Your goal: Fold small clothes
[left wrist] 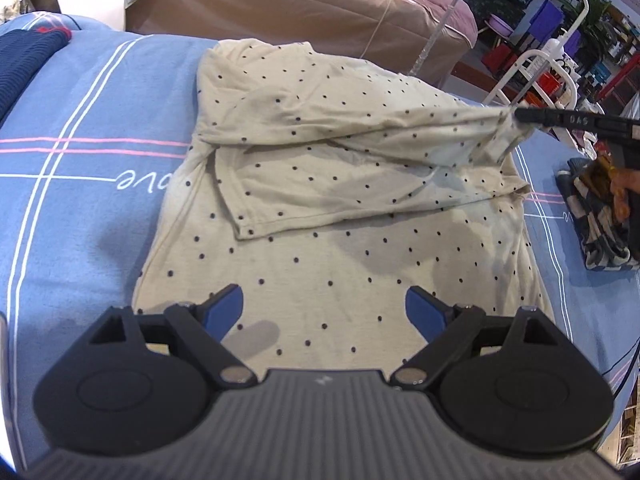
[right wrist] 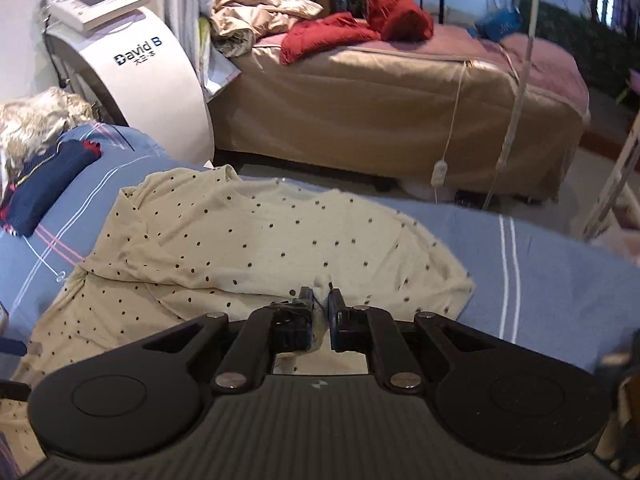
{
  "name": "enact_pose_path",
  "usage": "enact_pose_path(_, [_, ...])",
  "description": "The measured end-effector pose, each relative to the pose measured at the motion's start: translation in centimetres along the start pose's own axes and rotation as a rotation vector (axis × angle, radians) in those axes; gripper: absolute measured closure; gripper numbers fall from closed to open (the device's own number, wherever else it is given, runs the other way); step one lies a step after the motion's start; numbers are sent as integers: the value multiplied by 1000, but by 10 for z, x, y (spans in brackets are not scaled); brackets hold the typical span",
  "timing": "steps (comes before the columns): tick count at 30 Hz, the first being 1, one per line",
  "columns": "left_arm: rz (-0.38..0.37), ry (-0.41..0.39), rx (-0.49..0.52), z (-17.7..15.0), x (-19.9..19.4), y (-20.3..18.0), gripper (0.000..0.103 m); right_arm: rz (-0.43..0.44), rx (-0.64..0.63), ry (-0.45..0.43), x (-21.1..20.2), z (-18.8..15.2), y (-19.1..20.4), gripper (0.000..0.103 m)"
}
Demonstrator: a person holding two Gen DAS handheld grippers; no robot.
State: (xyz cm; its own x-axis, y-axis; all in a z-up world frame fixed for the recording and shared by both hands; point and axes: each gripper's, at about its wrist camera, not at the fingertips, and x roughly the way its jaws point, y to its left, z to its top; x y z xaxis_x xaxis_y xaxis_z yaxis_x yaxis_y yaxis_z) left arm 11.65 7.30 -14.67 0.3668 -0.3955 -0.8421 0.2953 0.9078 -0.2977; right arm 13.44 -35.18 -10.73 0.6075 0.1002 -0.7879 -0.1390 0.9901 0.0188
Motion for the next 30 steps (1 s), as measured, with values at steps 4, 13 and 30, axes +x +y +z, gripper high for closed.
enact_pose_path(4, [-10,13,2,1,11,-4,14,-7,-204,14,0,-3,11,81])
enact_pose_path(13, [8,26,28,20,28,4,14,152,-142,184,16,-52,19,54])
enact_pose_path(30, [-2,40,30,21,33,-4,14,-55,526,86,30,-57,-49,34])
